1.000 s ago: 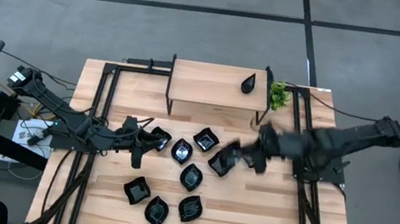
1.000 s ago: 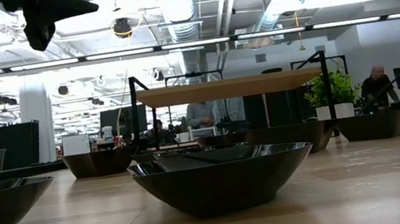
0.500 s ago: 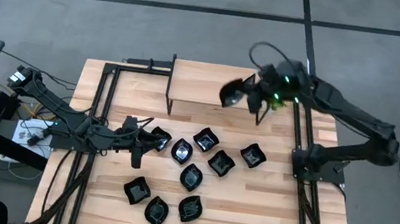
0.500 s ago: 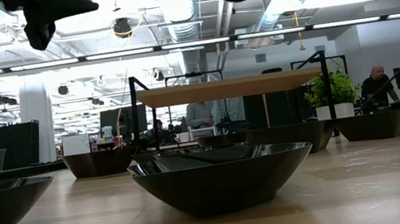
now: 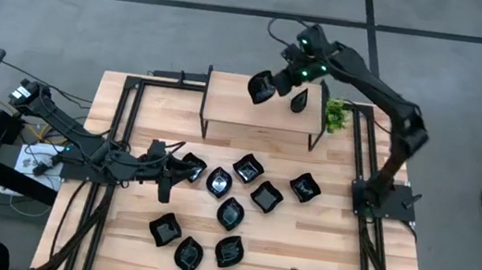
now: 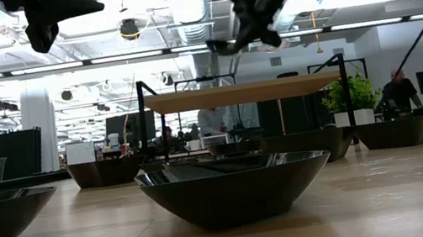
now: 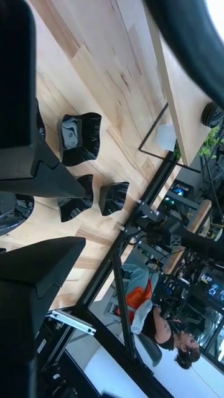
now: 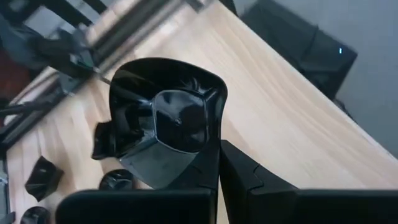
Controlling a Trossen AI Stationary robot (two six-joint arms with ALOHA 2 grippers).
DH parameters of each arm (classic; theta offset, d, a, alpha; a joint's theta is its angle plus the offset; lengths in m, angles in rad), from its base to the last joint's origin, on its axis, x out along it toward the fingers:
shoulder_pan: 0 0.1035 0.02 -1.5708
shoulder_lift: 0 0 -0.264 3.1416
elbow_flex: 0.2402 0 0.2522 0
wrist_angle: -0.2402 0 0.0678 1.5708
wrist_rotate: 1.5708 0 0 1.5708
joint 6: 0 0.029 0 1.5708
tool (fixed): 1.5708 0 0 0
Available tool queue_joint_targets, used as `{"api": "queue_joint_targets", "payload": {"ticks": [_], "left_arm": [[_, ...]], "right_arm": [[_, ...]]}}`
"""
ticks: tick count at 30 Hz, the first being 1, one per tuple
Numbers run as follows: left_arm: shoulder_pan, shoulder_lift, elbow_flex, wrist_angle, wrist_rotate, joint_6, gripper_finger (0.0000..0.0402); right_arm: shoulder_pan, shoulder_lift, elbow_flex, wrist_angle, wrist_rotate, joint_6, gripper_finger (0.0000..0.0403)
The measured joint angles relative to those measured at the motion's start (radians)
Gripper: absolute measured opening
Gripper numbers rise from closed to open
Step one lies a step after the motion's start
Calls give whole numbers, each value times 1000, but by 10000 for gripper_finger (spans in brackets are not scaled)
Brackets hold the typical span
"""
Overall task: Pick & Place Mini shaped plates
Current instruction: Put the black leaf shaped plate on the shelf
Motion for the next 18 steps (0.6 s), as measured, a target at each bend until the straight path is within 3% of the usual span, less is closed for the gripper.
{"api": "queue_joint_targets", "payload": {"ticks": [8,18], "left_arm": [[0,0,0,0,0,0,113],[17,0,0,0,-7,0,113]], "right_arm": [[-48,126,45,-181,0,-38,0],[-46,135,46,-181,23,-37,0]]}}
